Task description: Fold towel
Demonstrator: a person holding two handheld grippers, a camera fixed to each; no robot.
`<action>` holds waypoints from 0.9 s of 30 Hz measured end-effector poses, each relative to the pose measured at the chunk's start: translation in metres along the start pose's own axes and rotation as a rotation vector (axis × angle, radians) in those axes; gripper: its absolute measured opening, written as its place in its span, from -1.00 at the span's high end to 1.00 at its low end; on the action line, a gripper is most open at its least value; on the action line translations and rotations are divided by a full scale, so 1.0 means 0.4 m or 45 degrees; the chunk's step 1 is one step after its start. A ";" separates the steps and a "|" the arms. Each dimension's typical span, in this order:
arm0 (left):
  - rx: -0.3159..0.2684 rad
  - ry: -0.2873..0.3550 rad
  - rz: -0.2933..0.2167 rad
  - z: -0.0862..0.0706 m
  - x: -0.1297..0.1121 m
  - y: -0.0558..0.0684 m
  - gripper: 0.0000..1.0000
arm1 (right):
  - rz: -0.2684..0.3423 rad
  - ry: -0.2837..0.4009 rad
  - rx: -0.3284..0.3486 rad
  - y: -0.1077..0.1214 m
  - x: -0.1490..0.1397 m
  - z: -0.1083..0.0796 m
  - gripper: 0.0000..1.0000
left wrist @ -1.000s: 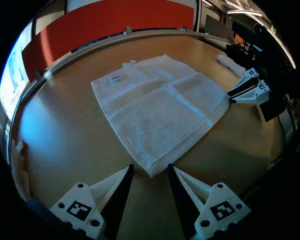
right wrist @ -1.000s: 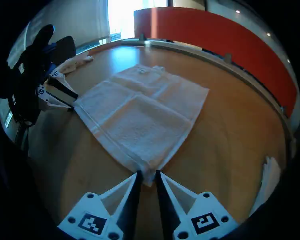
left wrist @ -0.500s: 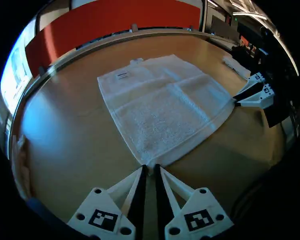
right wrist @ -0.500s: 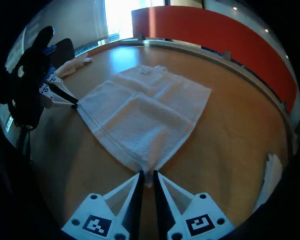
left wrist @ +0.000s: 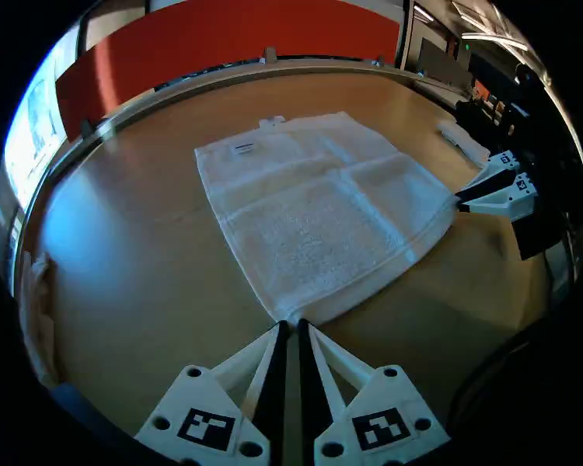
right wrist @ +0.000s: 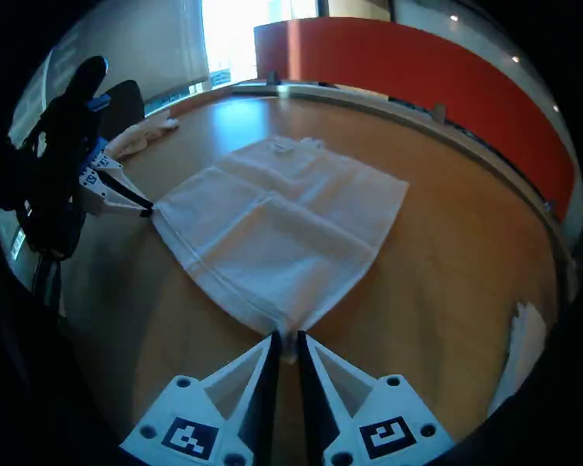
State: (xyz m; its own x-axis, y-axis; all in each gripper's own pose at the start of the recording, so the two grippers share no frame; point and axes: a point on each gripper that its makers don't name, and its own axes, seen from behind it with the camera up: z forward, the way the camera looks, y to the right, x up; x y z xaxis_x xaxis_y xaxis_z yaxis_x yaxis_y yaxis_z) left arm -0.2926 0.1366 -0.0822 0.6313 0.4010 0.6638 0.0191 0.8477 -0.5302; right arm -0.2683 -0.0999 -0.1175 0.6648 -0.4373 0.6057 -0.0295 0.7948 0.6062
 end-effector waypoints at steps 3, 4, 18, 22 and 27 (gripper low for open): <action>-0.005 0.008 -0.024 -0.013 0.010 0.004 0.80 | 0.000 0.017 -0.002 0.003 0.016 -0.010 0.68; -0.005 0.011 -0.032 -0.018 0.014 0.003 0.80 | 0.000 0.021 -0.003 0.004 0.022 -0.014 0.68; 0.001 0.058 -0.124 -0.124 0.082 -0.004 0.80 | -0.049 0.083 -0.009 0.003 0.107 -0.099 0.68; -0.001 0.065 -0.128 -0.151 0.097 -0.001 0.80 | -0.055 0.095 -0.004 -0.003 0.130 -0.129 0.68; -0.005 0.073 -0.136 -0.181 0.113 0.007 0.80 | -0.062 0.109 0.001 -0.011 0.153 -0.162 0.68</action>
State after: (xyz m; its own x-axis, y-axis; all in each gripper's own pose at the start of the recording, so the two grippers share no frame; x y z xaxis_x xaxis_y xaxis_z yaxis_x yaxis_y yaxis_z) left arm -0.2078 0.1319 -0.0920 0.6688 0.2878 0.6854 0.0914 0.8832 -0.4600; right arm -0.1791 -0.1027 -0.1166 0.7267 -0.4376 0.5295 0.0034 0.7730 0.6343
